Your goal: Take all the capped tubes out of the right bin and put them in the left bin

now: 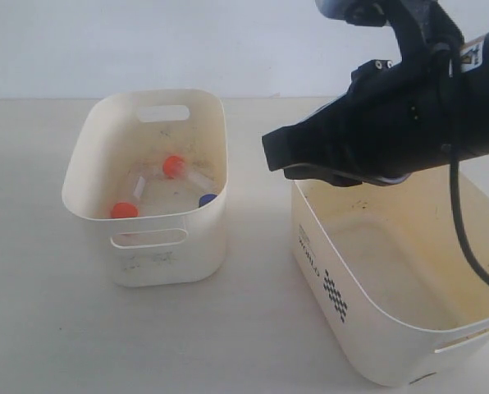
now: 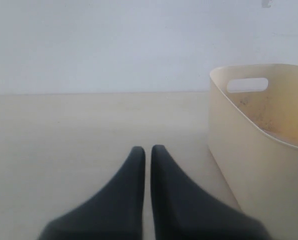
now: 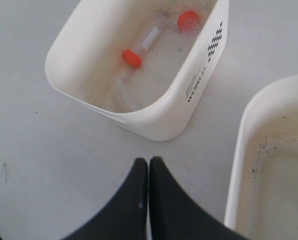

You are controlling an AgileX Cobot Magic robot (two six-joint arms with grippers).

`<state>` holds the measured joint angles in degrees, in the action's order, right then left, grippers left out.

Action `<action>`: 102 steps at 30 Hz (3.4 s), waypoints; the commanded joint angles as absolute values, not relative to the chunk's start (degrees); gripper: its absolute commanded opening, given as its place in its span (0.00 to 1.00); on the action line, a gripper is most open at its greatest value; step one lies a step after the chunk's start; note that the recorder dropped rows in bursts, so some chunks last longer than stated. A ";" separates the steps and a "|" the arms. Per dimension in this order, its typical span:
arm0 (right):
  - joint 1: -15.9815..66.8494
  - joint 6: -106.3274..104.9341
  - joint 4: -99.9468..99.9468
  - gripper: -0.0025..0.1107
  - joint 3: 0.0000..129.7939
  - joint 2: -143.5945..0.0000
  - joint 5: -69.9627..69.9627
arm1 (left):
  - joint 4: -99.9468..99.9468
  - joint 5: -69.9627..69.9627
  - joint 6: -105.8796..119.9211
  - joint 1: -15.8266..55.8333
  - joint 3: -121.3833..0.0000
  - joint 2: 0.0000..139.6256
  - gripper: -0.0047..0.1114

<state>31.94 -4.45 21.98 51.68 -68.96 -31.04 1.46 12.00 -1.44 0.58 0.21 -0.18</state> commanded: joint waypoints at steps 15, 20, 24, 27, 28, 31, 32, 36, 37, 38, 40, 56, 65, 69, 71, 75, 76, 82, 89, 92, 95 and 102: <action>31.87 -7.98 19.53 0.02 51.36 -48.74 -28.82 | 1.10 11.60 -2.10 0.56 0.00 0.00 0.08; 24.54 -9.50 21.17 0.02 50.53 -36.46 -30.79 | 1.10 11.60 -2.10 0.56 0.00 0.00 0.08; 12.09 -9.11 22.66 0.02 38.67 -24.43 -26.44 | 1.10 11.60 -2.10 0.56 0.00 0.00 0.08; 6.15 -8.90 27.41 0.02 25.43 -13.44 -12.09 | 1.10 11.60 -2.10 0.56 0.00 0.00 0.08; 4.70 -8.90 28.58 0.02 22.35 -10.89 -9.76 | 1.10 11.60 -2.10 0.56 0.00 0.00 0.08; 1.61 -8.24 32.65 0.02 13.53 -4.39 -4.42 | 1.10 11.60 -2.10 0.56 0.00 0.00 0.08; 1.63 -8.00 33.04 0.02 12.10 -3.68 -3.42 | 1.10 11.60 -2.10 0.56 0.00 0.00 0.08; 1.74 -8.00 32.89 0.02 6.68 -3.56 -1.73 | 1.10 11.60 -2.10 0.56 0.00 0.00 0.08; 1.74 -7.35 32.89 0.02 5.58 -3.56 -1.39 | 1.10 11.60 -2.10 0.56 0.00 0.00 0.08; 1.74 -5.43 32.89 0.02 3.67 -3.56 -1.18 | 1.10 11.60 -2.10 0.56 0.00 0.00 0.08; 1.74 -2.13 32.89 0.02 1.16 -3.56 -0.64 | 1.10 11.60 -2.10 0.56 0.00 0.00 0.08; 1.74 -1.63 6.46 0.02 0.00 0.00 -20.86 | 1.10 11.60 -2.10 0.56 0.00 0.00 0.08; 1.74 -1.63 6.93 0.02 0.00 0.00 -20.87 | 1.10 11.60 -2.10 0.56 0.00 0.00 0.08; 1.74 -1.63 6.93 0.02 0.00 0.00 -20.87 | 1.10 11.60 -2.10 0.56 0.00 0.00 0.08; 1.74 -1.63 6.93 0.02 0.00 0.00 -20.87 | 1.10 11.60 -2.10 0.56 0.00 0.00 0.08; 1.74 -1.43 6.94 0.02 0.00 0.00 -20.87 | 1.10 11.60 -2.10 0.56 0.00 0.00 0.08; 1.74 -1.43 6.94 0.02 0.00 0.00 -20.87 | 1.10 11.60 -2.10 0.56 0.00 0.00 0.08; 1.74 -1.43 6.94 0.02 0.00 0.00 -20.87 | 1.10 11.60 -2.10 0.56 0.00 0.00 0.08; 1.74 -1.43 6.94 0.02 0.00 0.00 -20.87 | 1.10 11.60 -2.10 0.56 0.00 0.00 0.08; 1.74 -1.43 6.94 0.02 0.00 0.00 -20.87 | 1.10 11.60 -2.10 0.56 0.00 0.00 0.08; 1.74 -1.43 6.94 0.02 0.00 0.00 -20.87 | 1.10 11.60 -2.10 0.56 0.00 0.00 0.08; 1.74 -1.43 6.94 0.02 0.00 0.00 -20.87 | 1.10 11.60 -2.10 0.56 0.00 0.00 0.08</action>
